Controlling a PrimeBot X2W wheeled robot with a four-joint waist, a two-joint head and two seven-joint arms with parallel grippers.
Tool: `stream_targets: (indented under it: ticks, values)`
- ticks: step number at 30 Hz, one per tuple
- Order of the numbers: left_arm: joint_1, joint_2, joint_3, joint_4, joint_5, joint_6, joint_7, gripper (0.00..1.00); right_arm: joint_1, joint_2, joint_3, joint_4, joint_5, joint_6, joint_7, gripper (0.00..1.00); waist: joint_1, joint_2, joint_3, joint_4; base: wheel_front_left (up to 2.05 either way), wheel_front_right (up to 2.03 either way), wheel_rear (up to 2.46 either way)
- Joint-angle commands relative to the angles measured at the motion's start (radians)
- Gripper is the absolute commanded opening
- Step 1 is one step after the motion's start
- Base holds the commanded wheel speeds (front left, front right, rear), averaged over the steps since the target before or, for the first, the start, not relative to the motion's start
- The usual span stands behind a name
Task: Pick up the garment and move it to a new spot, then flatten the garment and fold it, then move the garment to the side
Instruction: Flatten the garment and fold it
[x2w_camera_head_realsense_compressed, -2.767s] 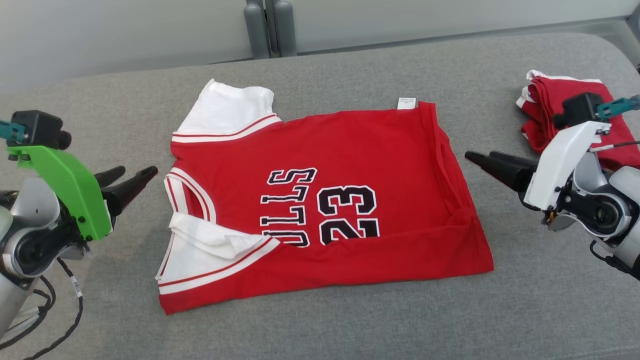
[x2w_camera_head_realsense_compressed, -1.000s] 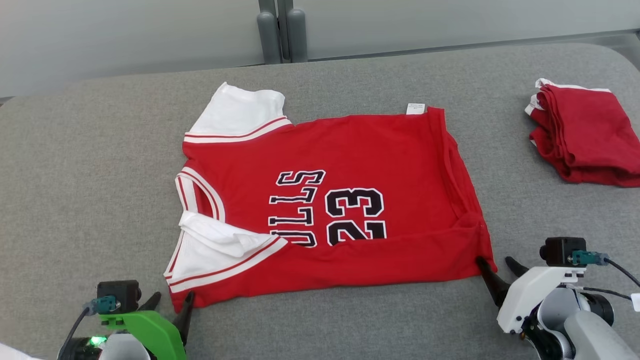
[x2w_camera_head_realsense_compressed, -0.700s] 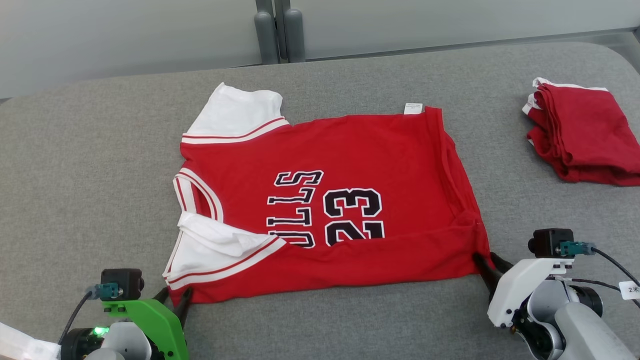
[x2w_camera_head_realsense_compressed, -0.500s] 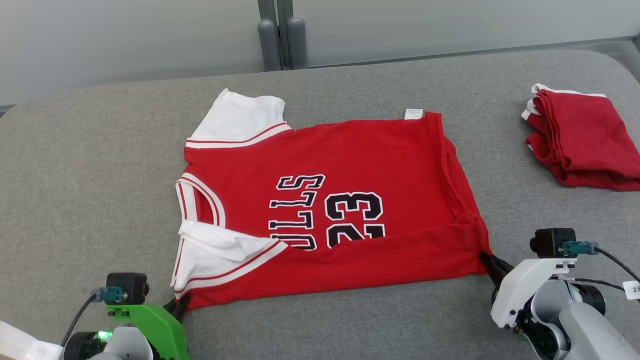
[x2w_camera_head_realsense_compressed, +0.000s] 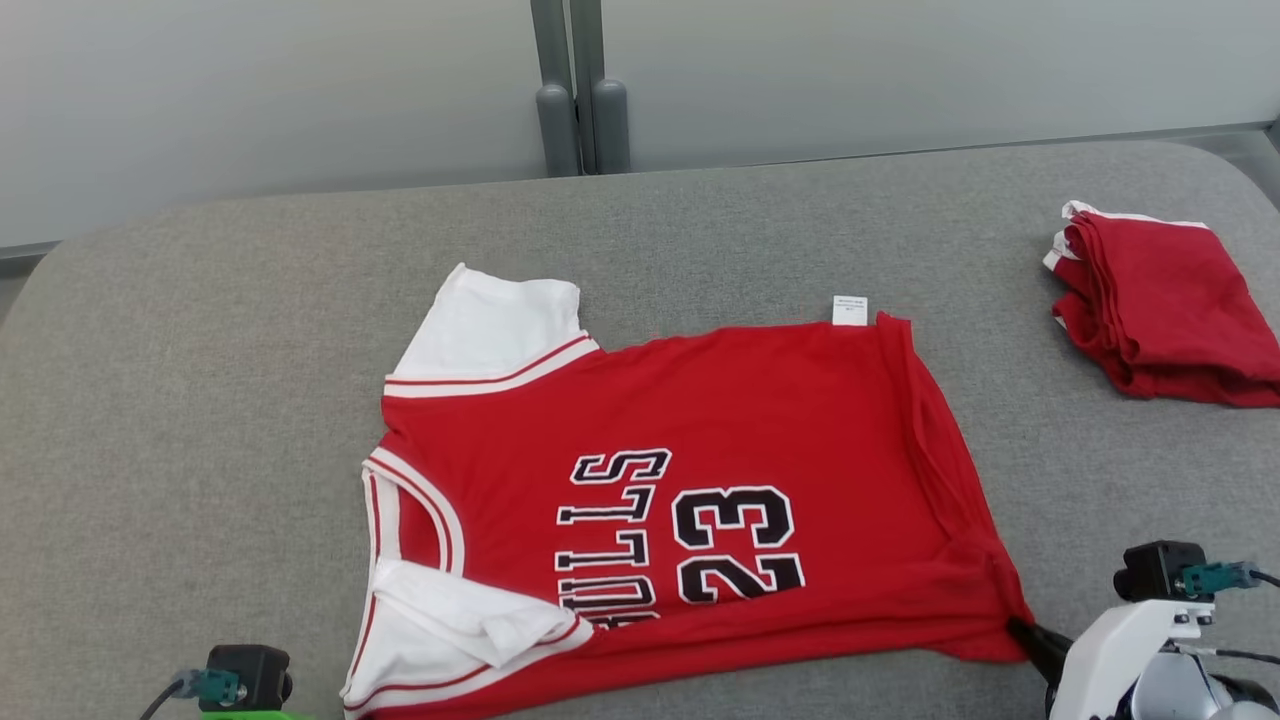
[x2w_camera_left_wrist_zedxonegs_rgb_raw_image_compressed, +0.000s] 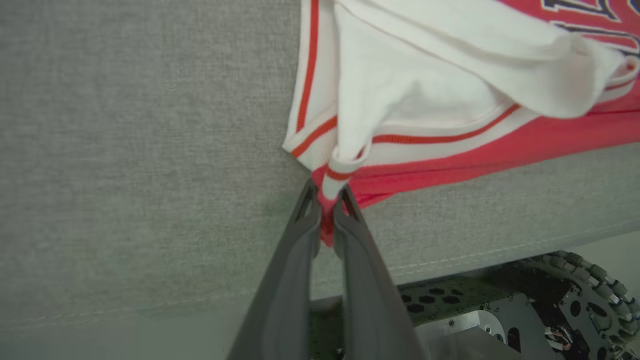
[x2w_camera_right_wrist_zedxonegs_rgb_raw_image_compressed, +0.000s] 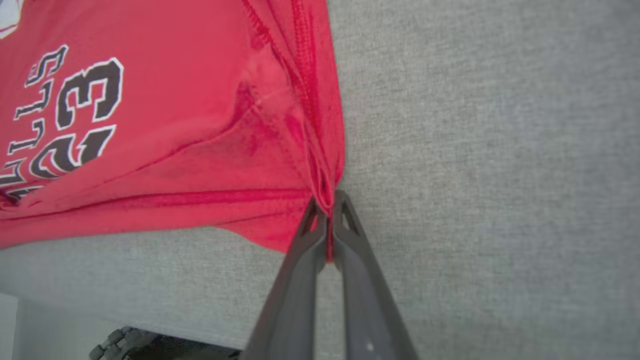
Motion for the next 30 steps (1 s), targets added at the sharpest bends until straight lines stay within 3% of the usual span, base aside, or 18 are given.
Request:
stream_targets:
  ticks: [1, 2, 3, 5, 12, 19, 22, 27, 30]
  values:
    - [0.025, 0.021, 0.010, -0.023, -0.007, 0.018, 0.016, 0.00, 0.036, 0.004, -0.023, -0.015, 0.000, -0.003, 0.038, 0.00, 0.0000, 0.0000, 0.004, -0.002, 0.00, 0.00, 0.00]
    - [0.048, 0.031, 0.013, -0.057, -0.014, 0.038, 0.036, 0.00, 0.058, 0.017, -0.057, -0.043, -0.014, -0.003, 0.079, 0.00, 0.0000, 0.0000, 0.012, -0.003, 0.00, 0.00, 0.00]
    - [0.055, 0.033, 0.017, -0.068, -0.019, 0.045, 0.044, 0.05, 0.069, 0.026, -0.067, -0.055, -0.022, -0.003, 0.097, 0.26, 0.0000, 0.0000, 0.015, -0.004, 0.00, 0.00, 0.00]
    - [0.072, 0.039, 0.017, -0.084, -0.026, 0.064, 0.067, 1.00, 0.085, 0.044, -0.086, -0.086, -0.041, -0.003, 0.128, 1.00, 0.0000, 0.0000, 0.020, -0.008, 0.00, 0.00, 0.00]
    - [0.062, 0.055, 0.026, -0.124, -0.017, 0.076, 0.062, 1.00, 0.094, 0.089, -0.137, -0.177, -0.090, -0.002, 0.161, 1.00, 0.0000, 0.0000, 0.026, -0.021, 0.00, 0.00, 0.00]
    - [-0.010, 0.102, 0.065, -0.192, 0.027, 0.069, 0.019, 1.00, 0.058, 0.083, -0.191, -0.283, -0.108, -0.002, 0.119, 1.00, 0.0000, 0.0000, 0.036, -0.023, 0.00, 0.00, 0.00]
    - [-0.092, 0.115, 0.077, -0.210, 0.037, 0.046, 0.015, 1.00, 0.003, 0.072, -0.193, -0.313, -0.121, -0.002, 0.078, 1.00, 0.0000, 0.0000, 0.061, -0.021, 0.00, 0.00, 0.00]
    - [-0.300, 0.140, 0.060, -0.175, 0.022, -0.025, 0.104, 1.00, -0.162, 0.051, -0.146, -0.293, -0.117, -0.002, 0.041, 1.00, 0.0000, 0.0000, 0.144, -0.029, 0.00, 0.00, 0.00]
    - [-0.436, 0.122, 0.046, -0.121, 0.005, -0.072, 0.157, 1.00, -0.261, 0.030, -0.103, -0.248, -0.109, -0.002, 0.035, 1.00, 0.0000, 0.0000, 0.193, -0.029, 0.00, 0.00, 0.00]
